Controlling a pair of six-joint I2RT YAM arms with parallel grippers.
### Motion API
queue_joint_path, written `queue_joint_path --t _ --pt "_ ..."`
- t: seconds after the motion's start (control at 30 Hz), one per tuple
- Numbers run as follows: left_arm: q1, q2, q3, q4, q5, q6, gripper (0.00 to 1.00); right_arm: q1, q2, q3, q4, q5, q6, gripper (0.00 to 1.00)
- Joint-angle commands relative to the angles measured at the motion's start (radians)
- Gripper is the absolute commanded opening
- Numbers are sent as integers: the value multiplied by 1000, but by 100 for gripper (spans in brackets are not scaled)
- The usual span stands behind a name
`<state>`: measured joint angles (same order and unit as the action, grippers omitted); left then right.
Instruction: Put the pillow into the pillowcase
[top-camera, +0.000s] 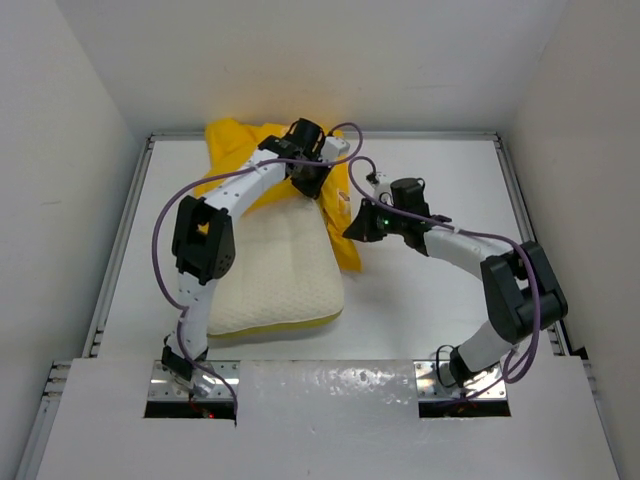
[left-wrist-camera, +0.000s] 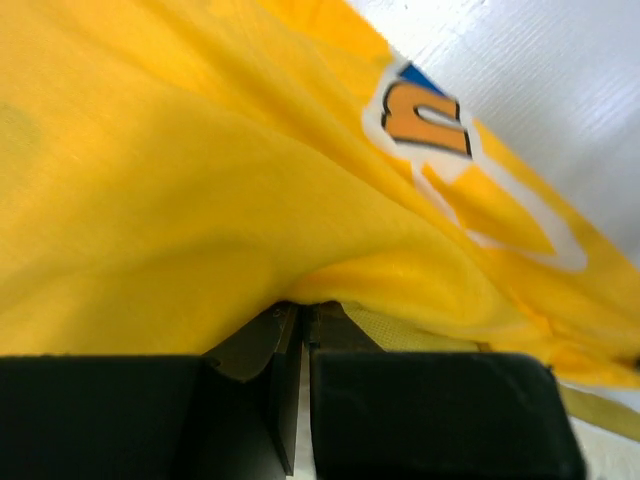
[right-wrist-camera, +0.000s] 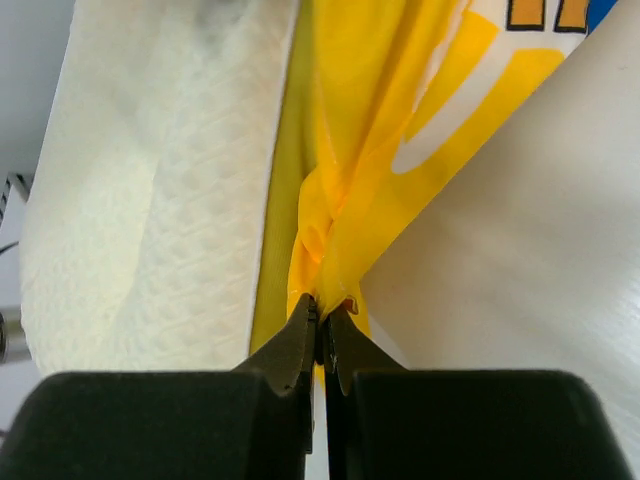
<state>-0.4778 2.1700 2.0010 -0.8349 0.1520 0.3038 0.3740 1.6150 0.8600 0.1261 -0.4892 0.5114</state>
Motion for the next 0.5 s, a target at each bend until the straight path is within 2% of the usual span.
queue_joint_path --t 0.0,0.03,0.07,0.13,0.17,0.23,0.27,0.33,0.37,0.47 --pt "34 25 70 82 -46 -22 0 9 -64 -48 -48 -130 -34 0" --pt "42 30 91 92 -36 -29 0 9 -69 -61 -45 -141 -31 0" --pt "45 39 102 97 -16 -34 8 9 -64 -84 -46 -141 -33 0" --pt "50 47 134 85 41 -16 29 8 -52 -102 -45 -124 -21 0" --pt "51 45 142 71 67 10 44 6 -43 -108 -36 -117 -14 0" --pt "50 18 148 22 163 50 56 5 -8 -93 1 -103 18 0" --pt "50 4 147 2 191 70 66 5 8 -79 9 -100 27 0" --pt "50 -44 151 -82 259 145 72 5 58 -37 14 -78 48 0" --pt "50 -61 144 -139 274 196 79 5 72 -23 12 -69 58 0" --pt "50 -101 165 -257 323 299 92 -1 112 -7 24 -26 76 0"
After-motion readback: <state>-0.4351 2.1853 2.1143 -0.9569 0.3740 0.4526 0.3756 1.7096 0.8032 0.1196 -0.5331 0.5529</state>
